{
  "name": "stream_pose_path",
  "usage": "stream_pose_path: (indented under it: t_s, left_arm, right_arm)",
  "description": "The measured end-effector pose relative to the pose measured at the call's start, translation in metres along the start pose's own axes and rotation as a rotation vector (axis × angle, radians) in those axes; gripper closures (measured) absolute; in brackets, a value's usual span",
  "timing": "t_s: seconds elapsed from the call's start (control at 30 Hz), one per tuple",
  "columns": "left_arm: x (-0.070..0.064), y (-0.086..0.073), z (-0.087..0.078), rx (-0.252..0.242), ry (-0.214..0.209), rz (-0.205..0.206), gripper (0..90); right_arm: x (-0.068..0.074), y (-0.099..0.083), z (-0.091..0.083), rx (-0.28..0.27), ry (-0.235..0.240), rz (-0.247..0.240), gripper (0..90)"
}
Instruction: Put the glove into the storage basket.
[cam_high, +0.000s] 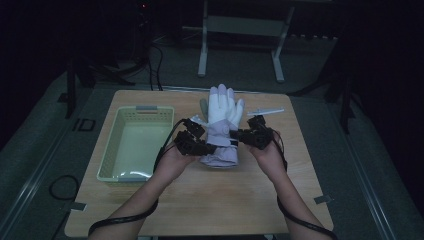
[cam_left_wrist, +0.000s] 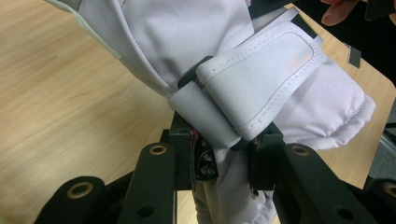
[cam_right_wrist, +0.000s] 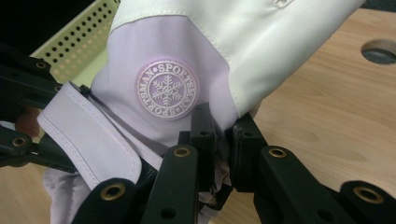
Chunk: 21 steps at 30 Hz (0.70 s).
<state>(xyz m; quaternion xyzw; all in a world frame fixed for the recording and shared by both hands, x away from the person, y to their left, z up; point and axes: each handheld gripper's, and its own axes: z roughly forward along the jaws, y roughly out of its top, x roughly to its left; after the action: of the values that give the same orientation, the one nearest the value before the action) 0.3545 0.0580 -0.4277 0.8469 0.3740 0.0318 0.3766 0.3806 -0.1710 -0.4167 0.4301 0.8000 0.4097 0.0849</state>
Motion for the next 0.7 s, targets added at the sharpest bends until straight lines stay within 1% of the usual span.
stream_pose_path:
  t_s: [0.1,0.27,0.47,0.53,0.63,0.67,0.7]
  left_arm:
    - [0.005,-0.001,-0.012,-0.002,0.011,0.002,69.2]
    - [0.011,-0.005,-0.027,-0.008,0.026,-0.003,69.2]
    - [0.023,-0.014,-0.047,-0.007,0.039,-0.005,69.2]
    - [0.028,-0.017,-0.054,-0.012,0.043,-0.009,69.2]
    - [0.033,-0.024,-0.066,-0.009,0.062,-0.009,69.2]
    - [0.034,-0.025,-0.068,-0.008,0.064,-0.008,69.1]
    - [0.037,-0.027,-0.073,-0.008,0.071,-0.014,69.1]
  right_arm:
    - [0.008,0.007,0.002,-0.004,0.009,-0.009,82.1]
    - [0.022,0.018,0.009,-0.006,0.019,-0.024,82.1]
    - [0.042,0.03,0.019,-0.002,0.027,-0.053,82.1]
    - [0.049,0.033,0.023,-0.006,0.036,-0.053,82.1]
    - [0.058,0.038,0.028,-0.005,0.043,-0.062,82.1]
    - [0.063,0.04,0.032,-0.004,0.047,-0.069,82.1]
    - [0.065,0.041,0.033,-0.004,0.049,-0.069,82.1]
